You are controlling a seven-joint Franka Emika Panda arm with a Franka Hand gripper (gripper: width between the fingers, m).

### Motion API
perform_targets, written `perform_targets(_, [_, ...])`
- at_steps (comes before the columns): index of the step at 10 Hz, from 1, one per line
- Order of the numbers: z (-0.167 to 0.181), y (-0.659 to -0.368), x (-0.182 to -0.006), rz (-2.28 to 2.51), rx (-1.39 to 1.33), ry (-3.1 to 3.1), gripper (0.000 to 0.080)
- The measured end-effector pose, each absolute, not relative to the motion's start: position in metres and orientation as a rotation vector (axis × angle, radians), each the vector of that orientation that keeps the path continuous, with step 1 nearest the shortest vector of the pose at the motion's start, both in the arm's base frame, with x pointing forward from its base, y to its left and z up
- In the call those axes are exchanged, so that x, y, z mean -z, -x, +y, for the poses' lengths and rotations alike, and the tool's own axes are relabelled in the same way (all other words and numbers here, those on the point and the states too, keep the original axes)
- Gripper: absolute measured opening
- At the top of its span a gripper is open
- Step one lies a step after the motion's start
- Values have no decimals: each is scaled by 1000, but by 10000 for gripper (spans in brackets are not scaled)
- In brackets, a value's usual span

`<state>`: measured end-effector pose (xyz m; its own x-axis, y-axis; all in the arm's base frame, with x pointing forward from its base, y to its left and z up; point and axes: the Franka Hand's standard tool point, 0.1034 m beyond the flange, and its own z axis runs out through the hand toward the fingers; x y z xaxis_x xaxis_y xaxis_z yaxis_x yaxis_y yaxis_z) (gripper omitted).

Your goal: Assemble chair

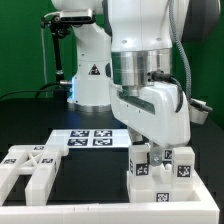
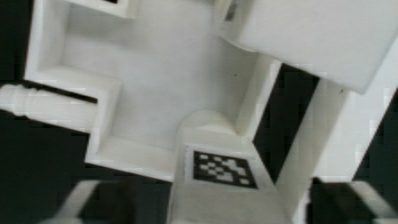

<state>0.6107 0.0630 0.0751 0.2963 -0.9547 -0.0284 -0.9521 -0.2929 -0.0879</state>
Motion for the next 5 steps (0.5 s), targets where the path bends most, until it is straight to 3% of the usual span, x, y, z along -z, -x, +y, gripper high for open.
perform_targets(1, [61,-609,-72,1797,49,2473,593])
perform_targets(2, [61,-609,-70,1790,52,2479,632])
perform_targets(5, [60,-609,-70,1399,72,2727,649])
